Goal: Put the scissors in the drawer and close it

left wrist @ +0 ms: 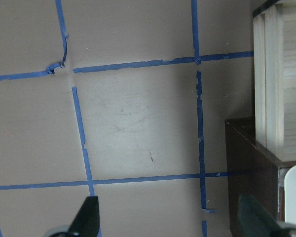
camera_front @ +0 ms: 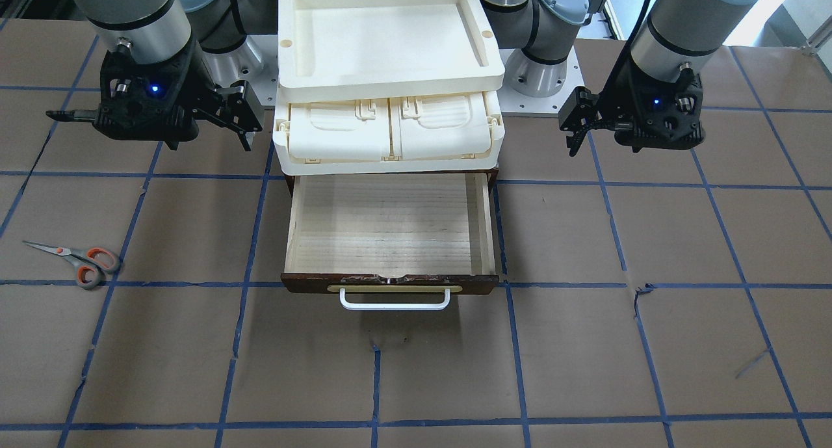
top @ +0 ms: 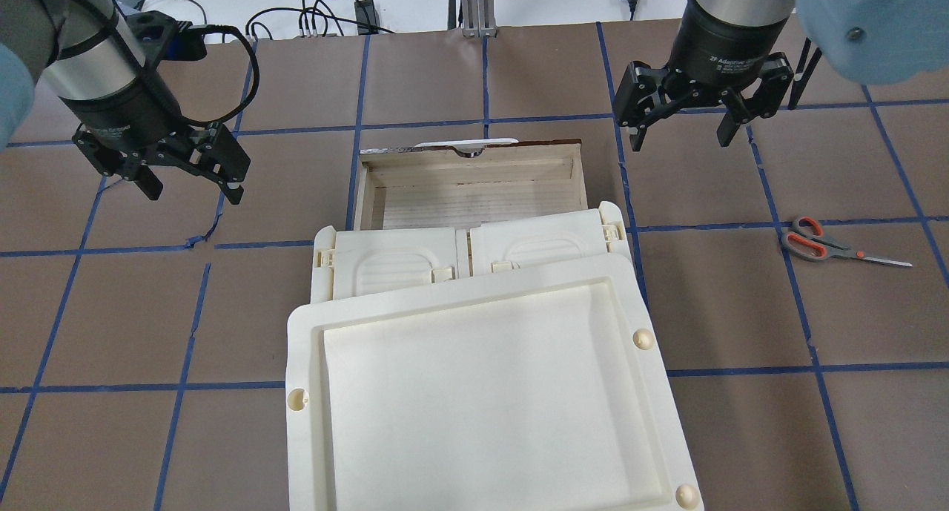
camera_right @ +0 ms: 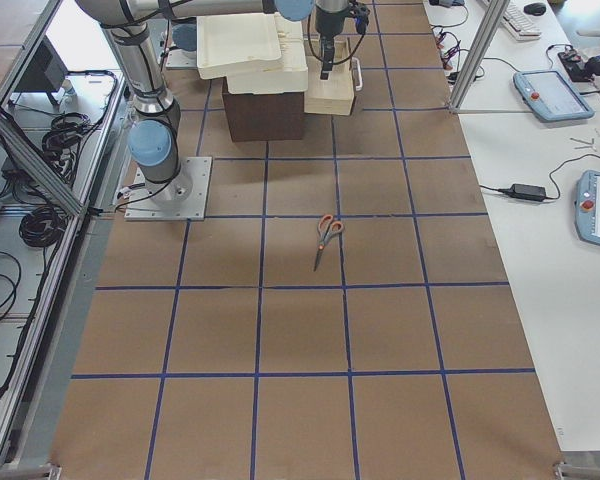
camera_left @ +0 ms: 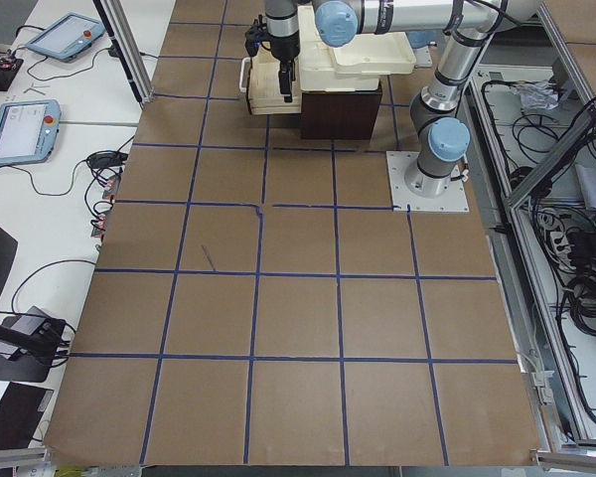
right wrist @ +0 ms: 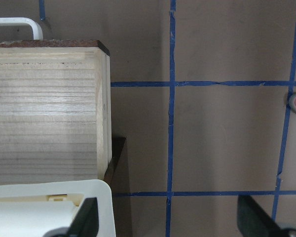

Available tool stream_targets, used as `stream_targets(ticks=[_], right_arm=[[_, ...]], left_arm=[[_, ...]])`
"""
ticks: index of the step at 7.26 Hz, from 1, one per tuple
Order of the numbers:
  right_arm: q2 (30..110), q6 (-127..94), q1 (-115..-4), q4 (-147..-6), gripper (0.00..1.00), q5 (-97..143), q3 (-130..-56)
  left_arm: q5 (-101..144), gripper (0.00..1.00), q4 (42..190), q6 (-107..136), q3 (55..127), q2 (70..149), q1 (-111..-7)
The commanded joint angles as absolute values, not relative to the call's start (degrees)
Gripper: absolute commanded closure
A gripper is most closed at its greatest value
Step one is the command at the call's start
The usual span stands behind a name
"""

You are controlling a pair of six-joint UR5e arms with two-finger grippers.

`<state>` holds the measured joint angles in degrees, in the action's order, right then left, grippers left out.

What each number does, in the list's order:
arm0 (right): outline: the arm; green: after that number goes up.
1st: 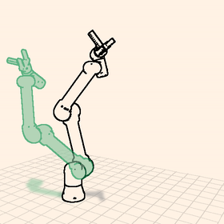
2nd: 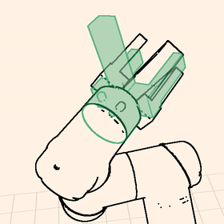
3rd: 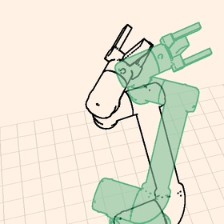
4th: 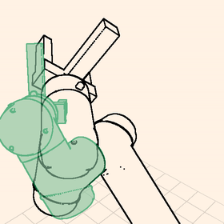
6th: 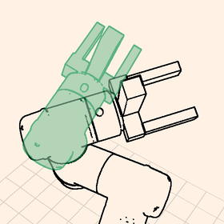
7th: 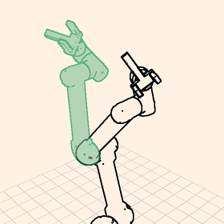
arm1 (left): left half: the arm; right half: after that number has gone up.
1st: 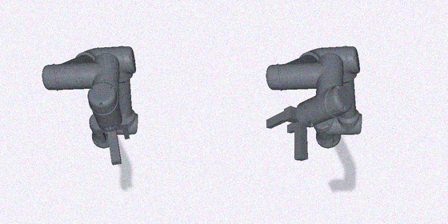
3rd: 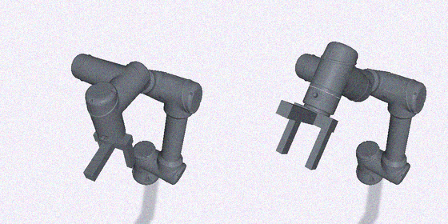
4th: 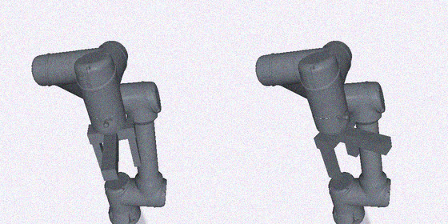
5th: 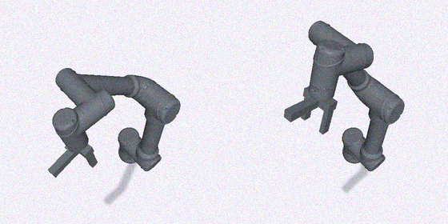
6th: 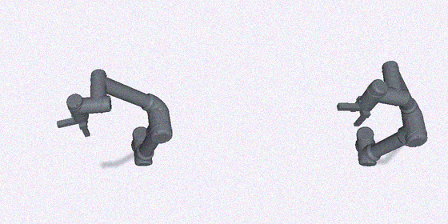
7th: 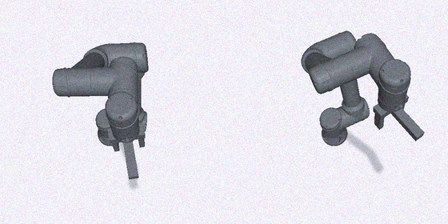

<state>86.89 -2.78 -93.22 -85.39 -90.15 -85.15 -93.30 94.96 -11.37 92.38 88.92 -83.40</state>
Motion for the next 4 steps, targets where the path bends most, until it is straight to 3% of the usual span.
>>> stream_targets(ticks=[1, 4], right_arm=[[86.84, -2.81, -93.16, -85.34, 0.0, -90.53, -85.17], [86.92, -2.81, -93.16, -85.34, 0.0, -90.53, -85.17]], left_arm=[[-93.51, 0.0, 95.53, -12.21, 92.37, 89.03, -83.49], [-93.25, 0.0, 95.19, -11.95, 92.37, 89.12, -83.94]])
